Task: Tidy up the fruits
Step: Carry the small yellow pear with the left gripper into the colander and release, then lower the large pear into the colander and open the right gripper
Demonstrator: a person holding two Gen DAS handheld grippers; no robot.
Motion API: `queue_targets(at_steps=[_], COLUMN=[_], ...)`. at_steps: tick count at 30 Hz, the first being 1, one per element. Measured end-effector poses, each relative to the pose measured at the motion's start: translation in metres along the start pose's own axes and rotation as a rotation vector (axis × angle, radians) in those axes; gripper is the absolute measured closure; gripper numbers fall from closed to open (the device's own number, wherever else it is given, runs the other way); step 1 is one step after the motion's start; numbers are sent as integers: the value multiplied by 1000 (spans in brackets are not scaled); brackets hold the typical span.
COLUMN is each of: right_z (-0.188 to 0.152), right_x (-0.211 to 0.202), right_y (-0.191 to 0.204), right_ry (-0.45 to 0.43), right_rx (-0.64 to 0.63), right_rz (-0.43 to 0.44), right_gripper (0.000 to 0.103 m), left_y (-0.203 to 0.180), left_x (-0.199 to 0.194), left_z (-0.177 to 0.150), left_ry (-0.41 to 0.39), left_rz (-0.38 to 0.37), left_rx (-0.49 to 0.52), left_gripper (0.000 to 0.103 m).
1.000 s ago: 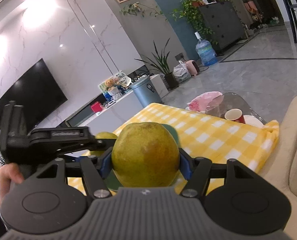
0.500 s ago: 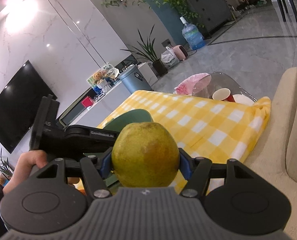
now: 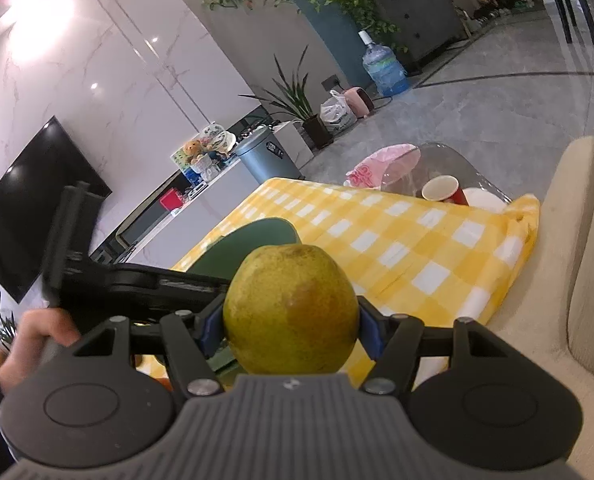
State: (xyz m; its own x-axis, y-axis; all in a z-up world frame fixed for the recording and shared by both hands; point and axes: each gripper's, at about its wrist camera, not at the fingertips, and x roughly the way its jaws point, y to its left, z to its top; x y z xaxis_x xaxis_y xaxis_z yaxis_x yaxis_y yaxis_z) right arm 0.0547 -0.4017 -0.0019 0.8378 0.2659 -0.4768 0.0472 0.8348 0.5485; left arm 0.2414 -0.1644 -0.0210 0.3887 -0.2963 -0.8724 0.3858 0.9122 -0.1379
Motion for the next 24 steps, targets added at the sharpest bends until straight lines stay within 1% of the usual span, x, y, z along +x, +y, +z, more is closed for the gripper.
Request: queue_targets(at_steps=[3, 5, 8, 11, 14, 15, 16, 17, 18, 21, 24], right_z=[9, 18, 34, 47, 55, 55, 54, 52, 50, 46, 44], right_x=[-3, -7, -9, -3, 14, 22, 29, 42, 54, 95, 132], right_y=[7, 16, 35, 59, 88, 98, 105, 115, 121, 131, 132], right_ry=[-5, -17, -8, 35, 149, 196, 233, 291, 340, 498, 597], right_rx=[-16, -38, -116, -204, -300, -334, -365, -403, -415, -406, -376], right_rz=[21, 32, 39, 42, 50, 51, 53, 50, 35, -21, -84], right_gripper=[41, 41, 40, 41, 41, 41, 41, 41, 41, 41, 41], left_y=[16, 33, 54, 69, 78, 80, 83, 87, 89, 94, 99], left_x=[-32, -54, -80, -95, -93, -91, -89, -88, -85, -85, -85], left_z=[-8, -21, -46, -74, -102, -110, -117, -122, -128, -138, -139], left_ry=[-76, -136, -221, -280, -300, -308, -310, -307, -306, -315, -321], left_rz=[-36, -54, -34, 2, 70, 77, 72, 56, 36, -1, -15], left_rx=[-60, -138, -244, -323, -365, -374, -381, -391, -402, -398, -396], left_gripper=[13, 13, 13, 13, 13, 13, 13, 13, 13, 14, 13])
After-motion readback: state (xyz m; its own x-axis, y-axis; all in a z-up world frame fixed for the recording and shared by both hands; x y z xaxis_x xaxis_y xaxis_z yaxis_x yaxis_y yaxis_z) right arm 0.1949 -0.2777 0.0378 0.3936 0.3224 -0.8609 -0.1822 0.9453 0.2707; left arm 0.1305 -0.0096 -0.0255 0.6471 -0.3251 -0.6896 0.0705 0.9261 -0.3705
